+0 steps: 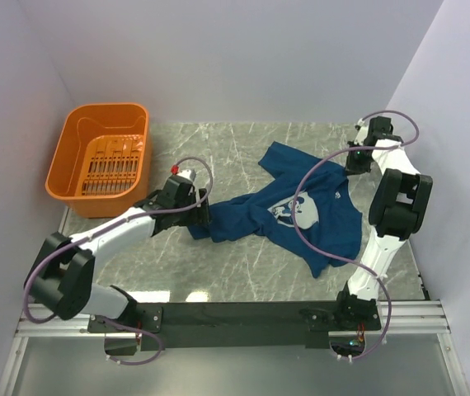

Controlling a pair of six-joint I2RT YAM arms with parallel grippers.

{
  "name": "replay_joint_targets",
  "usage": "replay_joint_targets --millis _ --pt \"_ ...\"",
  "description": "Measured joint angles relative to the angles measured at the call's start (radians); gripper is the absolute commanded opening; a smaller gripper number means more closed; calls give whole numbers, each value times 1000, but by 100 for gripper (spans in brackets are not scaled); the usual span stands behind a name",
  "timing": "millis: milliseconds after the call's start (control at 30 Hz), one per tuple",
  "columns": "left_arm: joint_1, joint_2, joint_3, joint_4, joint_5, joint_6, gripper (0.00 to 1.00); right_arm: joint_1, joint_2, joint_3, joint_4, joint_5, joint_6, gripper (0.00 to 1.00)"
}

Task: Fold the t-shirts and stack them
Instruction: Flatten the tshirt out

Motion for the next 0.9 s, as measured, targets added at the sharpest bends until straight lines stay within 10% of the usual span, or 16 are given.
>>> replay_joint_targets --millis 567,900 --pt "68 225 106 -30 -72 -22 58 -6 0 -18 21 -32 -5 0" --pt "120 385 233 -24 -40 5 1 -6 0 -21 11 -72 -27 0"
